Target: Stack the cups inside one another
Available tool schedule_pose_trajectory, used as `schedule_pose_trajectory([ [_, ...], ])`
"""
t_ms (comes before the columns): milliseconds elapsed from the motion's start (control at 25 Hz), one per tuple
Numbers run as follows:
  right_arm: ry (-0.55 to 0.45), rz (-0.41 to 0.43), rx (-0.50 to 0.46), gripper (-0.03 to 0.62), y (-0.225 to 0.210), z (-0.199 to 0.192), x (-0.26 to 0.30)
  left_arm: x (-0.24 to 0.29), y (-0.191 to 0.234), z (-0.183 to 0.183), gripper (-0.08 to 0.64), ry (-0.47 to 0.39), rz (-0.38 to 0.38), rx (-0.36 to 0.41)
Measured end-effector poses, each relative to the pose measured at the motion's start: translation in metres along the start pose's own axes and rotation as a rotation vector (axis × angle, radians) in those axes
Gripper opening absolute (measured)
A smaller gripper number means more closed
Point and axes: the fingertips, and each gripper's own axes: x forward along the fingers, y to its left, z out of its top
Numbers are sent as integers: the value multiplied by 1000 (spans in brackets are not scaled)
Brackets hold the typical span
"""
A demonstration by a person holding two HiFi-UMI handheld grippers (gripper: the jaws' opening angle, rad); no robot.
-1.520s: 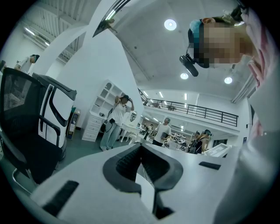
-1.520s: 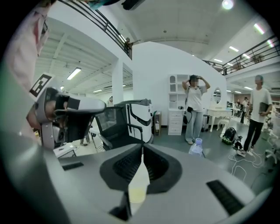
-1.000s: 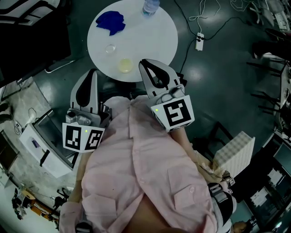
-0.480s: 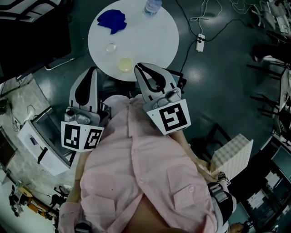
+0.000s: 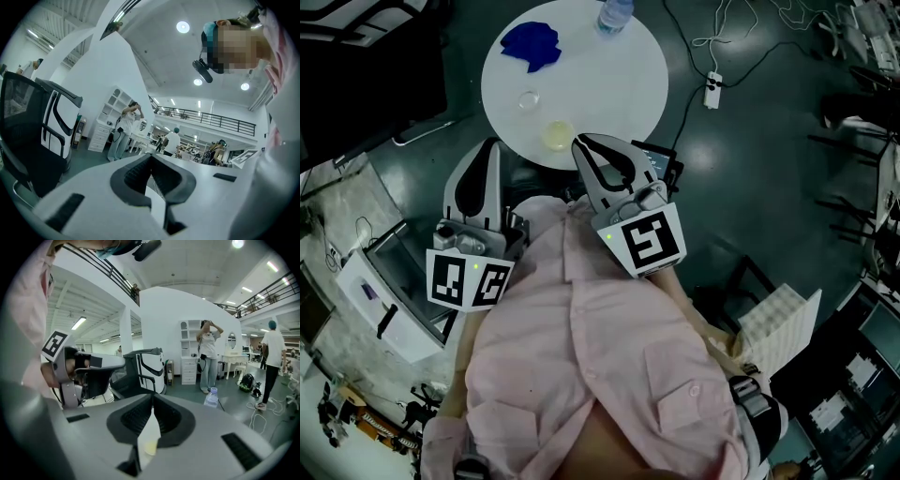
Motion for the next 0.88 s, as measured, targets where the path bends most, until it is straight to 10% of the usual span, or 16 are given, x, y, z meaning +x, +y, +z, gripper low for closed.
schedule_pose_trajectory([
  [880,35,-18,27,37,-3,-11,-4,-2,-6,-4,9,12,-11,-7],
])
